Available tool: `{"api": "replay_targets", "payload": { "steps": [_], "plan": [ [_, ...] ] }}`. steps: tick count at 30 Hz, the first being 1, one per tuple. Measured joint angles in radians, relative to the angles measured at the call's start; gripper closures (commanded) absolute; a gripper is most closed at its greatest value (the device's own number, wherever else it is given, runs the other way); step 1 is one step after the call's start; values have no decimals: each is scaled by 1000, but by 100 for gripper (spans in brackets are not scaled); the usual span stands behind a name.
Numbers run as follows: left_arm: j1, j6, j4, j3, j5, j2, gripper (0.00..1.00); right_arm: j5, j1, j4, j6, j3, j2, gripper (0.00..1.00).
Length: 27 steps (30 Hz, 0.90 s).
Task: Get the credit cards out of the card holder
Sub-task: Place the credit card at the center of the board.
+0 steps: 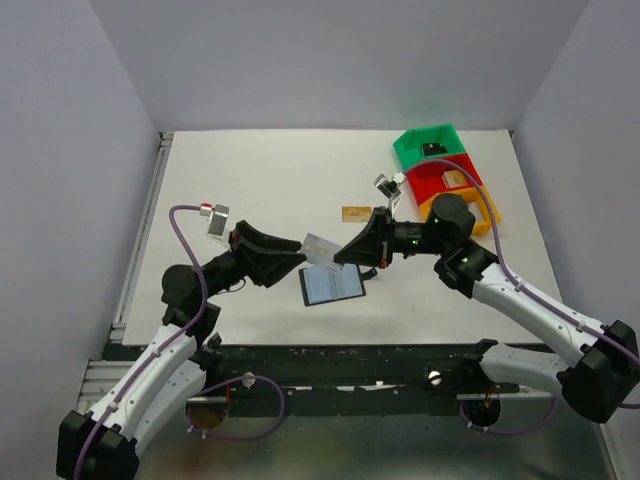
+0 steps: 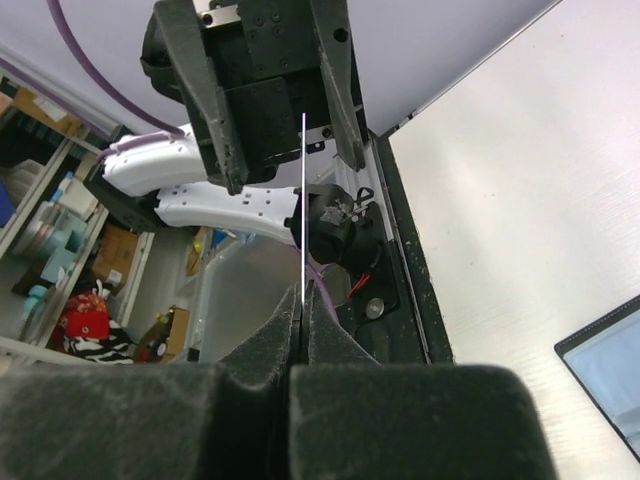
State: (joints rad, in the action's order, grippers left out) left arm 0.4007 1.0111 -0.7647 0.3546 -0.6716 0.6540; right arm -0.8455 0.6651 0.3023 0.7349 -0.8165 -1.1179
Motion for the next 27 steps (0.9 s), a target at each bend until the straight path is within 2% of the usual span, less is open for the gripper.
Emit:
{"api": "replay_targets", "payload": {
  "steps": [8,13,18,24,27],
  "plan": [
    [-7,24,-31,33,-135,130,48,-83,-3,-166,-97,-86,-1,100],
    [-7,45,-65,33,-182,148,48,-111,-4,-299,-169,-147,-19,100],
    [-8,54,-80,42,-223,159,44,-128,-4,-410,-230,-193,-37,100],
    [-8,60,-88,47,-259,167,62,-136,-4,-481,-269,-200,-55,100],
    [-8,62,-95,47,-273,174,67,-137,-4,-495,-278,-200,-60,100]
  ]
}}
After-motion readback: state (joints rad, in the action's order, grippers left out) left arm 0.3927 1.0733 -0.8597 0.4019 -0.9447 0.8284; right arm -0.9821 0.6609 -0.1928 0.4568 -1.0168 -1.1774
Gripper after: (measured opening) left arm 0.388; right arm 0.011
